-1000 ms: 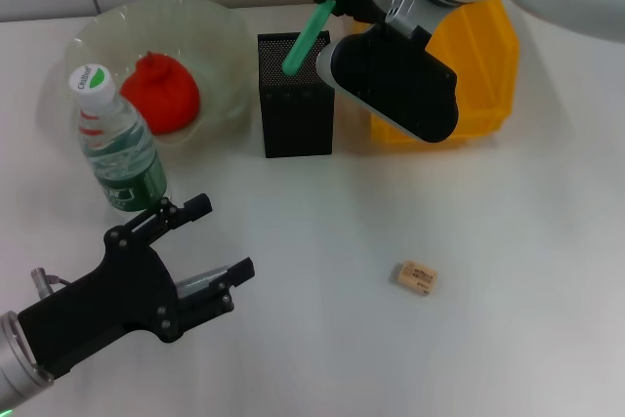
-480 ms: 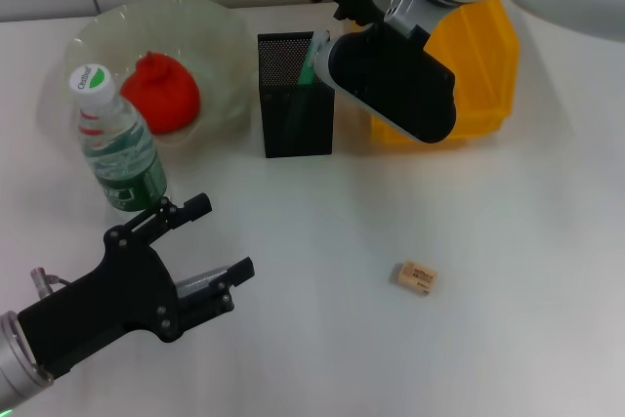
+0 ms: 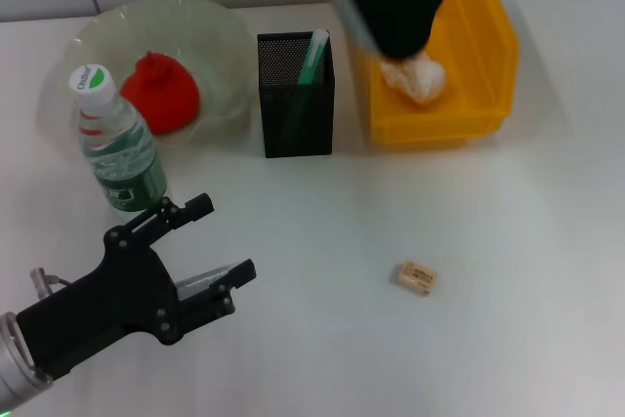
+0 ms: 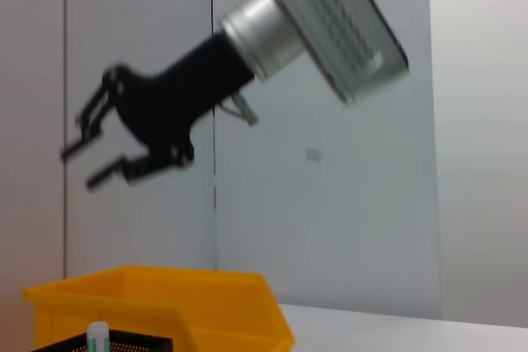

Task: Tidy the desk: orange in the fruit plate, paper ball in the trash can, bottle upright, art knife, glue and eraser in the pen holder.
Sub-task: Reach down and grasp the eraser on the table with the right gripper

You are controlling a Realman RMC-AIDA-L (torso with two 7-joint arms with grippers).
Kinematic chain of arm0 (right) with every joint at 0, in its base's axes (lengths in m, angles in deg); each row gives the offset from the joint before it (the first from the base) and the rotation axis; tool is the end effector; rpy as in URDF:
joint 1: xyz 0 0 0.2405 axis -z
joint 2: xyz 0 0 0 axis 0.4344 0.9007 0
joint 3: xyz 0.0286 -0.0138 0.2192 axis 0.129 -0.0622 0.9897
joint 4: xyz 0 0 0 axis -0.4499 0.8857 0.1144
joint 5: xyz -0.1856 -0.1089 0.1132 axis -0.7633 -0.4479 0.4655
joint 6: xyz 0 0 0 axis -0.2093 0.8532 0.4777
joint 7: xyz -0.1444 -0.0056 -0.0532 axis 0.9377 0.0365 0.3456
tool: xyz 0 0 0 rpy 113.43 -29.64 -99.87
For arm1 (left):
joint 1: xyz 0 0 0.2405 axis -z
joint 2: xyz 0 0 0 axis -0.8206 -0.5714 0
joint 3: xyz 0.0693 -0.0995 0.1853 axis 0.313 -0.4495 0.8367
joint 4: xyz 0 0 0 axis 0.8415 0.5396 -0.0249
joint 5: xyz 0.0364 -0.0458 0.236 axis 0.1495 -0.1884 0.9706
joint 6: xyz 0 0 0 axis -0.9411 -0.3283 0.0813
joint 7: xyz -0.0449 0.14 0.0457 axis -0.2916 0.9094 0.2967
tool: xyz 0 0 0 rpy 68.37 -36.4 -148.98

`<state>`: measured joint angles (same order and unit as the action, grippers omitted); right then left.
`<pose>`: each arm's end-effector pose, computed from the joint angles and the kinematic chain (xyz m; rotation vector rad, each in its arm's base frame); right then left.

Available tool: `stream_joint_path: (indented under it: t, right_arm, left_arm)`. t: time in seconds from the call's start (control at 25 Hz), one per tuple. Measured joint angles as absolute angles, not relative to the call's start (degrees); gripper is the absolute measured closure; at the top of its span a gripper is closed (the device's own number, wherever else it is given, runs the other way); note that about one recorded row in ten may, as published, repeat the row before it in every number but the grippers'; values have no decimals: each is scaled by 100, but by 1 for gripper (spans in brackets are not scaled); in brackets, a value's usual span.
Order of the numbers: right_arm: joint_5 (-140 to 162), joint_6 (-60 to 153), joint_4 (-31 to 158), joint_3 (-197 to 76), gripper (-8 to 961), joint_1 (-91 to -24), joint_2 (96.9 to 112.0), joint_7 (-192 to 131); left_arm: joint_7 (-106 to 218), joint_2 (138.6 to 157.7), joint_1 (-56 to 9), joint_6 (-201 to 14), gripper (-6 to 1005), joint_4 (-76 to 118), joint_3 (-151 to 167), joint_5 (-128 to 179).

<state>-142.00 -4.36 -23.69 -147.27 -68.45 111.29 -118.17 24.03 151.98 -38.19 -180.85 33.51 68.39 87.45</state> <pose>-0.0144 0.4218 0.0231 -2.0150 -1.1619 -0.7041 -0.2764 0.2410 -0.0506 -2.4671 -0.1965 -1.0785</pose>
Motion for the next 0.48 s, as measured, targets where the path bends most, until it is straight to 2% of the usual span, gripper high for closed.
stream_joint_path:
  t: [0.16, 0.2, 0.32, 0.36, 0.4, 0.48]
  right_arm:
    - [-13605, -30, -3462, -14083, 662, -6138, 11124, -12949]
    - [-13605, -30, -3462, -14083, 658, -6138, 11124, -12949]
    - [-12234, 95, -4148, -13556, 647, -5329, 11121, -13259]
    - [-11192, 198, -4368, -13299, 643, -4804, 11117, -13250]
    - [-11192, 198, -4368, -13299, 639, -4804, 11117, -13250]
    - [-9852, 358, -4418, -13121, 632, -4135, 11112, -12990]
  left_arm:
    - [2403, 15181, -3827, -18139, 262, 3378, 6836, 8745]
    - [2403, 15181, -3827, -18139, 262, 3378, 6836, 8745]
    - [2403, 15174, -3833, -18147, 262, 3388, 6827, 8745]
    - [2403, 15165, -3837, -18154, 263, 3396, 6826, 8745]
    - [2403, 15165, -3837, -18154, 263, 3396, 6826, 8745]
    - [2403, 15158, -3837, -18164, 263, 3404, 6822, 8745]
